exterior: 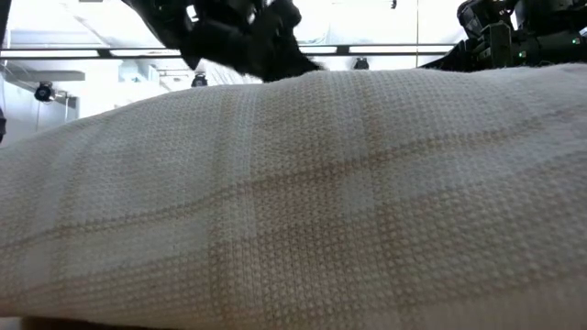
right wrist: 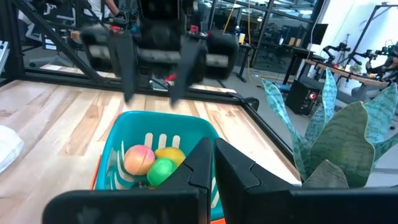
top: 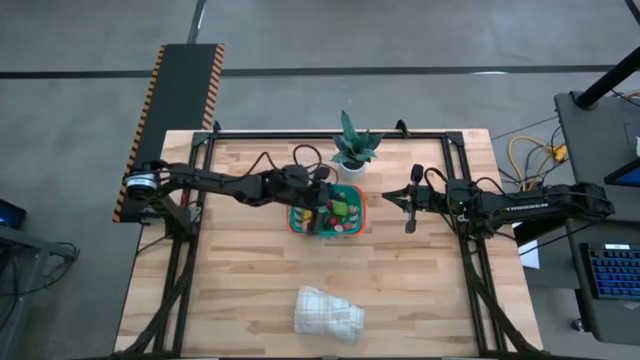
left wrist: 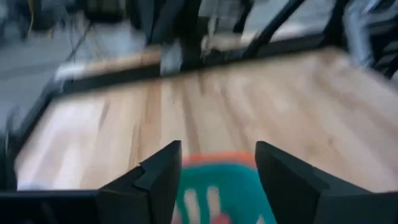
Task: Build produce basket
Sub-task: Return to Home Position
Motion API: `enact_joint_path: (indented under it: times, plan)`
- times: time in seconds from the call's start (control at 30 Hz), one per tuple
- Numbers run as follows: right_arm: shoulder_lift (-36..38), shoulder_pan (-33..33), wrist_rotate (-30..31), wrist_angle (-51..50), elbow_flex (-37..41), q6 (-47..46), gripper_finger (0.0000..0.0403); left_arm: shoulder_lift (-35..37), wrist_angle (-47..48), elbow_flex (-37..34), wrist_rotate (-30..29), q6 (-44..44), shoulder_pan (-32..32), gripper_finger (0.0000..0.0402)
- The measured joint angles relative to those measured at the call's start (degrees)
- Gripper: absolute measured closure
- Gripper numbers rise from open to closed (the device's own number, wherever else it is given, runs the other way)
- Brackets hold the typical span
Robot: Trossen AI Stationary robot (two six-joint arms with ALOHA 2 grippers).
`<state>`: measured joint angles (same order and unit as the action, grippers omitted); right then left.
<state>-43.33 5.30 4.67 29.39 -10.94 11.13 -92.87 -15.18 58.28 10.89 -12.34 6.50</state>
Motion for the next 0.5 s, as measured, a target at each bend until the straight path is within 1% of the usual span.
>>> enact_joint_path:
  times: [0.07, 0.17, 0.33, 0.4, 0.5]
  plan:
    - [0.0, 0.0, -0.02, -0.08, 0.0, -0.02, 0.0394, 1.07, -2.84, -0.09, 1.76, -0.16, -0.13, 0.0226]
    - [0.0, -0.01, 0.0, -0.5, 0.0, 0.02, 0.0394, 3.74, -4.18, -0.61, 4.16, -1.81, -0.33, 0.0263]
    - [0.01, 0.0, 0.0, -0.63, 0.02, 0.52, 0.0394, 9.82, -0.54, -0.78, 4.94, -2.57, -0.53, 0.0334]
    - [0.0, -0.02, 0.0, -0.63, 0.02, 1.02, 0.0394, 12.83, 2.4, -1.66, 4.96, -3.75, -0.57, 0.0361]
    - [0.02, -0.02, 0.0, -0.66, 0.02, 1.29, 0.0394, 18.33, 3.69, -4.53, 4.79, -4.55, -0.57, 0.0394]
